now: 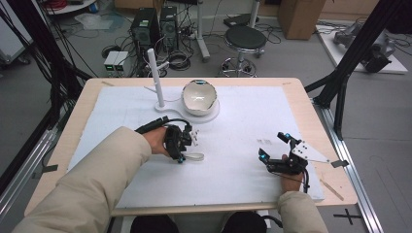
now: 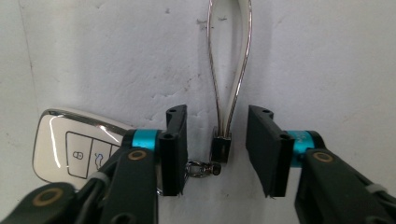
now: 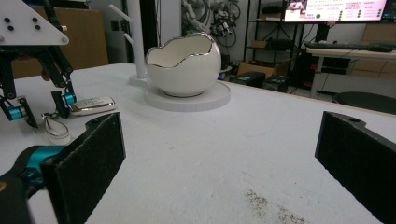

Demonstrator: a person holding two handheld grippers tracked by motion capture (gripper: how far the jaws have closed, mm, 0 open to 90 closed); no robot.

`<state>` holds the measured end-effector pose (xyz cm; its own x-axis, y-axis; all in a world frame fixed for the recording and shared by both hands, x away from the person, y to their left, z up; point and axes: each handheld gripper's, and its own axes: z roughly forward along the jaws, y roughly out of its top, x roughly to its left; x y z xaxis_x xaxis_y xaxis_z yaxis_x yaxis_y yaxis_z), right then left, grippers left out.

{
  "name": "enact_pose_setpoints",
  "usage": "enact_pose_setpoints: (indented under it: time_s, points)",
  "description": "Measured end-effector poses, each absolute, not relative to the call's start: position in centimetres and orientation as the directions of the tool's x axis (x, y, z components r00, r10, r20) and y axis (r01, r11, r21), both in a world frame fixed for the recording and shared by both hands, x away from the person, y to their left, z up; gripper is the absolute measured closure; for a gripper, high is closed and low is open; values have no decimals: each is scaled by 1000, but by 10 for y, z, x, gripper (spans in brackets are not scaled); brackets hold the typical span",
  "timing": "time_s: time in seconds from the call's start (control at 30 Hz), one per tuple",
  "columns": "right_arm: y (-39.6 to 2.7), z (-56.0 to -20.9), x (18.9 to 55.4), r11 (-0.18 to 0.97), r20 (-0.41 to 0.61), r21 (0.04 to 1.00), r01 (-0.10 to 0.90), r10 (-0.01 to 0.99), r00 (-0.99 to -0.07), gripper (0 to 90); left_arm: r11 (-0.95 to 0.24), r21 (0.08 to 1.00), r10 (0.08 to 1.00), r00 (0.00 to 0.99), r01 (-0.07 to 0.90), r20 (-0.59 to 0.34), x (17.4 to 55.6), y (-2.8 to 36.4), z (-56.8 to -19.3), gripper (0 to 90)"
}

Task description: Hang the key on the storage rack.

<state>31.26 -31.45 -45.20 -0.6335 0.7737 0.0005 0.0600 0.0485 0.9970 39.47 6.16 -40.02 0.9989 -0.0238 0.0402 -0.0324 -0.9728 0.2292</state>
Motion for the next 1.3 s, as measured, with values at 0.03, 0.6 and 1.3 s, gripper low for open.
enact_pose_setpoints:
  time_s: [0.03,0.6,1.3]
  points:
    - [-314,-452,313,48,1,997,60,774,-634,8,-973,228,-25,999,-35,45,395,62,-400,602]
    - [-315,-452,313,45,5,997,63,774,-634,8,-985,170,-12,999,-20,47,394,57,-402,816]
    - [-314,-452,313,47,4,997,63,775,-632,8,-741,613,413,906,276,91,400,118,-347,818]
